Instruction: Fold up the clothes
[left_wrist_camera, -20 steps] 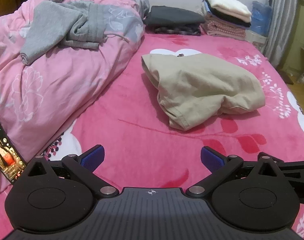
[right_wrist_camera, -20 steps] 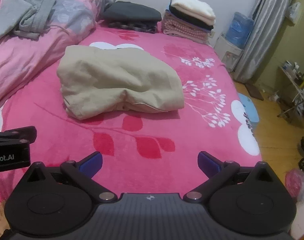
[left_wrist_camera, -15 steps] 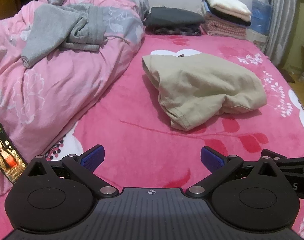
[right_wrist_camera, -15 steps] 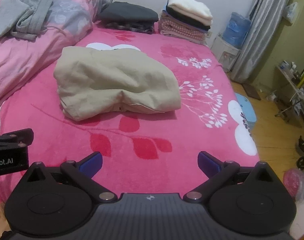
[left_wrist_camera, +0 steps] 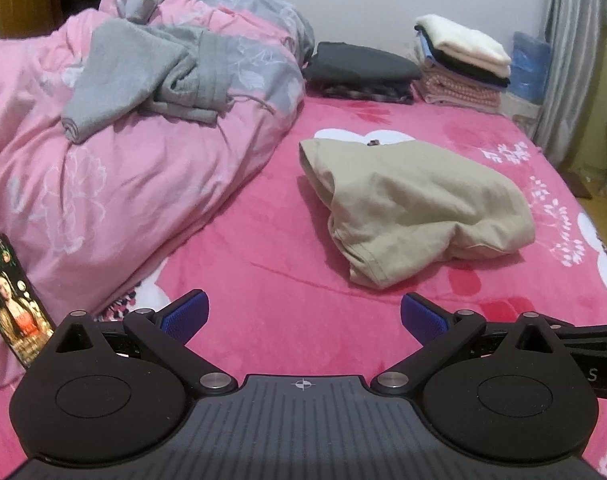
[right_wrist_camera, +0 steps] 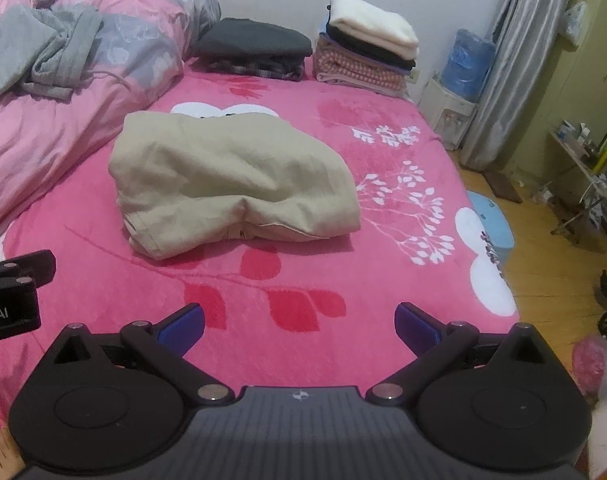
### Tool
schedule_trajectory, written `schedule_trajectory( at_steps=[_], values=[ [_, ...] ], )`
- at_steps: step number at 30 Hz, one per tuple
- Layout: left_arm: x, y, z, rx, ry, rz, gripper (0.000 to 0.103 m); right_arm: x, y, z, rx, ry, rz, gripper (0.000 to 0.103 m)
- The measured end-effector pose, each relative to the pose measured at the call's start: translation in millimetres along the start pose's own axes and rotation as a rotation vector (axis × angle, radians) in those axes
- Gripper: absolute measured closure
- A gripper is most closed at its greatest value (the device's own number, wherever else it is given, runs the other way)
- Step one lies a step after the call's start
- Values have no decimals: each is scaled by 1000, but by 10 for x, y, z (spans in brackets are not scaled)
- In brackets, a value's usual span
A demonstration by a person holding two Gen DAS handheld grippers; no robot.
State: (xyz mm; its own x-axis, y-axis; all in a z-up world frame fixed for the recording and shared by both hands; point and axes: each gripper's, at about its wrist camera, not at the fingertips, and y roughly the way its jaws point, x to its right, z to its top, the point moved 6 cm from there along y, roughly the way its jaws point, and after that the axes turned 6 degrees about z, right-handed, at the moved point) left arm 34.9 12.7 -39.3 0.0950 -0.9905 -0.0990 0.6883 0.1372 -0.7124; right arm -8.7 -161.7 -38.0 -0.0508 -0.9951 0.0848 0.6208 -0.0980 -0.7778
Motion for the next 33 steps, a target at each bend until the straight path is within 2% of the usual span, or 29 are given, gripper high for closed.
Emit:
schedule_trajectory(
  at_steps=[4, 10, 14, 33],
  values=[
    [-9, 30, -17, -24, -21, -6, 0, -17, 16, 5, -1, 24, 14, 0],
    [-47, 8, 5, -4, -24, 24, 0, -38, 15, 14, 4, 34, 39, 0],
    [-42, 32, -1, -21, -23, 19, 0, -36, 33, -3, -6, 51, 56, 0],
    [-67, 58, -7, -40, -50, 0, 0, -33, 41, 35, 2, 67, 44, 0]
  ],
)
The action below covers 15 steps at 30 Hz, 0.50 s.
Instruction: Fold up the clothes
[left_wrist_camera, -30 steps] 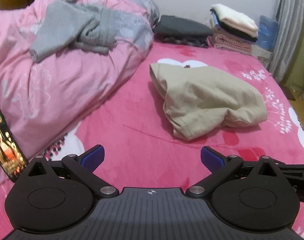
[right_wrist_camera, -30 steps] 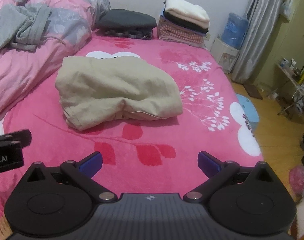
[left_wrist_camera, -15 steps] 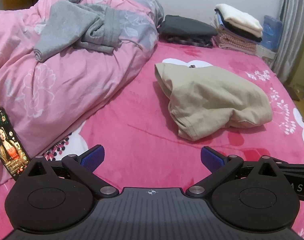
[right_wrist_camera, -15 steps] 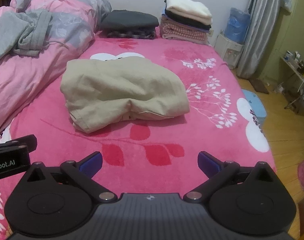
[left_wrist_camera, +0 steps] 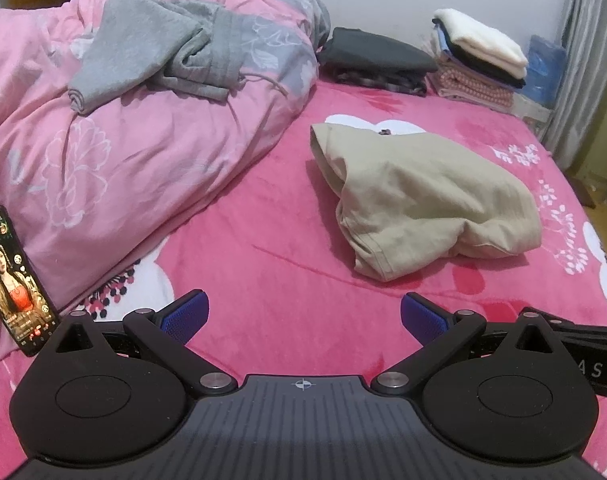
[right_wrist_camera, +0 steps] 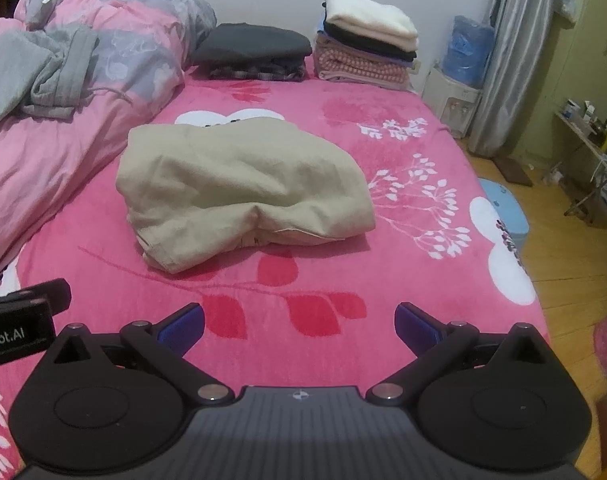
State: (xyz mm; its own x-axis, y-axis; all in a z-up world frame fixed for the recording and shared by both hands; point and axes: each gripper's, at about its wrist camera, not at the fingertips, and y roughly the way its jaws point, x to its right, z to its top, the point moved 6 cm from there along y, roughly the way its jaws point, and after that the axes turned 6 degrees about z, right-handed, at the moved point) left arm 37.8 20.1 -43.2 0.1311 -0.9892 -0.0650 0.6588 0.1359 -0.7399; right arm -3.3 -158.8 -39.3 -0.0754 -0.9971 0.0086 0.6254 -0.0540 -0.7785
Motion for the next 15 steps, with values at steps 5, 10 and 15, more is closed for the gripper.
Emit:
schedule_trajectory(
  at_steps=[5, 10, 15],
  values=[
    [7, 12, -11, -10, 5, -4, 0, 0, -2, 0, 0, 8, 1, 0],
    [4, 16, -19, -12, 4, -5, 0, -11, 4, -11, -3, 3, 2, 0],
    [3, 27, -24, -17, 9, -3, 0, -18, 14, -9, -7, 3, 3, 0]
  ],
)
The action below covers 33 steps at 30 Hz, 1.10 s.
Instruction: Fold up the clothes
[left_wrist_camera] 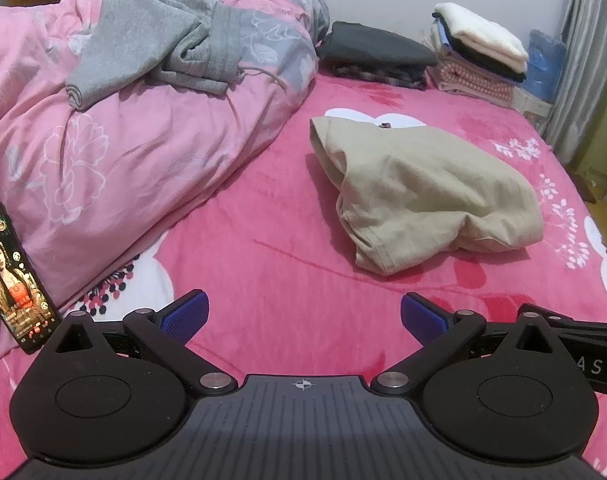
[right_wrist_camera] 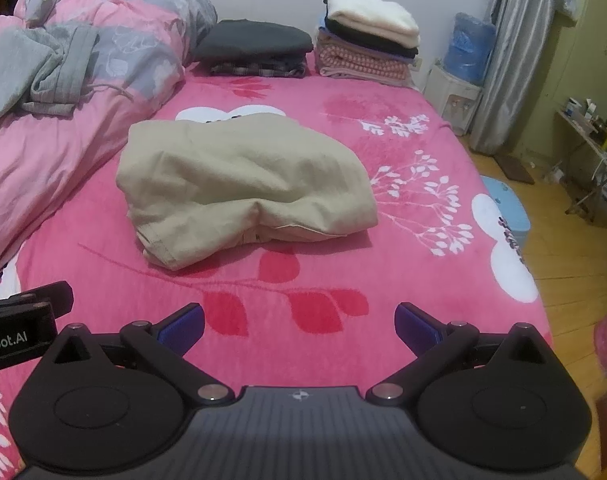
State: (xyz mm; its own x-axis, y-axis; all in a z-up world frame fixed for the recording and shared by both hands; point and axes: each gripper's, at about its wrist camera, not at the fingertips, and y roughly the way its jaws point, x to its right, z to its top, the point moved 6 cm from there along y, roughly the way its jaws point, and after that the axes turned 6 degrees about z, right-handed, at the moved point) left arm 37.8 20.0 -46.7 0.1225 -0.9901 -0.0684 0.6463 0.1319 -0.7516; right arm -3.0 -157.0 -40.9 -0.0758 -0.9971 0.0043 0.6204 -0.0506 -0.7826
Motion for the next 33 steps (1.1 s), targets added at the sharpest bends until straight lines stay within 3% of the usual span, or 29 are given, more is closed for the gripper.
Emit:
schedule_trajectory(
  at_steps=[33],
  values=[
    [-115, 82, -6, -5, 22, 24, 0, -103, 56, 8, 10, -1, 25, 0]
  ],
)
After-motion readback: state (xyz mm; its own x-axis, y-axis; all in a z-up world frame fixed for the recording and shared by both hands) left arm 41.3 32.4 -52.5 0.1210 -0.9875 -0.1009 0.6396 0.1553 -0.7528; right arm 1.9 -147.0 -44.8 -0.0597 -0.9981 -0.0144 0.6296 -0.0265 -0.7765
